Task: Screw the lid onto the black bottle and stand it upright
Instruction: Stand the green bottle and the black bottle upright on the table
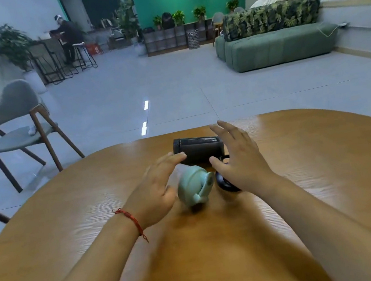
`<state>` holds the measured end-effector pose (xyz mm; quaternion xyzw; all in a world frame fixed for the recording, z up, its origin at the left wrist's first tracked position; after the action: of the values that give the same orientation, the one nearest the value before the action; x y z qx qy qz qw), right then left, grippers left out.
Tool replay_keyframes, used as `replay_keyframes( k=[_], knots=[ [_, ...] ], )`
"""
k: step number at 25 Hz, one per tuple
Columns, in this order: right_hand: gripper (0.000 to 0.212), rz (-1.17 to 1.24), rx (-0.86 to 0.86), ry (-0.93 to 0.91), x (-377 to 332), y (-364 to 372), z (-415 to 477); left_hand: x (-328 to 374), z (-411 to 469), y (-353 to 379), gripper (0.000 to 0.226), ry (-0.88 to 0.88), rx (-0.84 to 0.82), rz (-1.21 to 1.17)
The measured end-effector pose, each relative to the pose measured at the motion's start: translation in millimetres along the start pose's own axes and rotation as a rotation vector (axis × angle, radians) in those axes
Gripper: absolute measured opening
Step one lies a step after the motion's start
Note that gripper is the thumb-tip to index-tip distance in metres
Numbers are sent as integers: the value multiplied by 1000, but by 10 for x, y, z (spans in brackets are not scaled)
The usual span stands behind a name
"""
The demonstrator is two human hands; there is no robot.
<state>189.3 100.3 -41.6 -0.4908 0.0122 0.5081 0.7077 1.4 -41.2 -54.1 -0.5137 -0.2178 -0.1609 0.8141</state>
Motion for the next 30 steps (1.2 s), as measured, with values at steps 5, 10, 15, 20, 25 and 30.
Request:
replay_keyframes(
  k=[5,10,15,20,25,30],
  knots=[
    [56,46,104,83,100,285,-113,-211,103,267,101,169,-88,156],
    [48,198,42,-210,-159,275,-313,-217,129,180,93,284,148,209],
    [91,233,-136,-318,-212,381,-342,-156,70,77,95,289,127,165],
    [90,301,-41,-342,-173,320,-235,-80,47,63,88,338,193,174],
    [89,375,-55,-294,-281,405,-247,-220,51,-77,91,346,280,219],
    [71,151,88,-56,-91,352,-91,-730,45,-436,87,48,573,159]
  ],
)
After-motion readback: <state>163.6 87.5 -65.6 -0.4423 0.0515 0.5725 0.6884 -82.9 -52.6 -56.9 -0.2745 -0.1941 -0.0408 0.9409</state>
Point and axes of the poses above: each hand's wrist, its own z-axis towards the middle knuckle, its own y-axis out of the palm, x = y × z, the point moved 6 cm from there along z, towards the middle knuckle, and after that the axes turned 7 degrees about x, right-handed, at the moved point
